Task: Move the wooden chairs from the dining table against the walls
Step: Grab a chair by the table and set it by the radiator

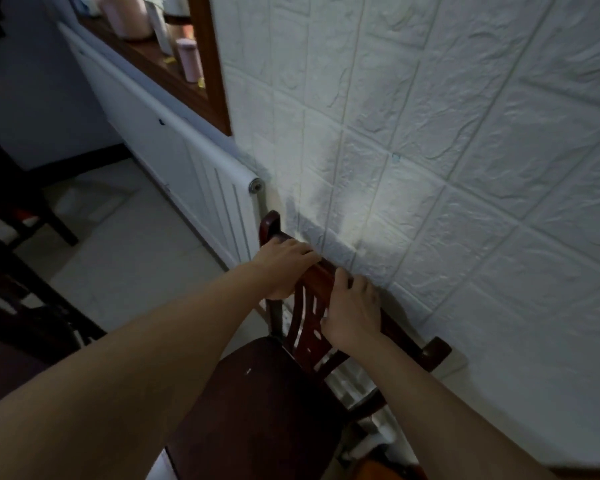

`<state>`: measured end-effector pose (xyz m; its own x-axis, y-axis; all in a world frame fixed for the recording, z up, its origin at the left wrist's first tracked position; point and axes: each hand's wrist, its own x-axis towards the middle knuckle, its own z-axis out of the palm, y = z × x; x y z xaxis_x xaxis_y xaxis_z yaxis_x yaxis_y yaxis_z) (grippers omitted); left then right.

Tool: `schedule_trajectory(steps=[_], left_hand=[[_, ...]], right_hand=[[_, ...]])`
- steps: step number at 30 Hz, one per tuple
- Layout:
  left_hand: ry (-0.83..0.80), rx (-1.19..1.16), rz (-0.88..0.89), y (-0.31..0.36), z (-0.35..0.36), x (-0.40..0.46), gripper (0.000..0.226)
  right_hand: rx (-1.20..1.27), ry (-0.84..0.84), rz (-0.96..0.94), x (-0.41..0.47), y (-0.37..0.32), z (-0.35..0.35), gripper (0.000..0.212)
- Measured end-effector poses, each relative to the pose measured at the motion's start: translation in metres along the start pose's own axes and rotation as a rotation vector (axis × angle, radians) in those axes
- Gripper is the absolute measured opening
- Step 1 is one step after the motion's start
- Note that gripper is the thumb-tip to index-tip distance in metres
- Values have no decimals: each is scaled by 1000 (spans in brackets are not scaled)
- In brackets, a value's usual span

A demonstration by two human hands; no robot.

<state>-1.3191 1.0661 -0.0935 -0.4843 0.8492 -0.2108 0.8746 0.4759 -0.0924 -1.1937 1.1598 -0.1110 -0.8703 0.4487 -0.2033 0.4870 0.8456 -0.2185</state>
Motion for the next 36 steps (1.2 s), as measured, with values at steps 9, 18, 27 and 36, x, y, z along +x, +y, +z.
schedule_trajectory(steps=[9,18,27,36], left_hand=[[16,24,-274,-83,1,-141,78],[75,-10,-439,-214,23,-330,75],[37,-134,-653,-315,55,-466,76],[16,-197,-693,-394,84,-467,80]], right_hand=[[36,22,-213,-36,-126,-1,71],[62,-58,-392,-88,-320,36,62],[87,-107,-490,-120,-480,63,61],[63,-72,-498,-73,-566,78,74]])
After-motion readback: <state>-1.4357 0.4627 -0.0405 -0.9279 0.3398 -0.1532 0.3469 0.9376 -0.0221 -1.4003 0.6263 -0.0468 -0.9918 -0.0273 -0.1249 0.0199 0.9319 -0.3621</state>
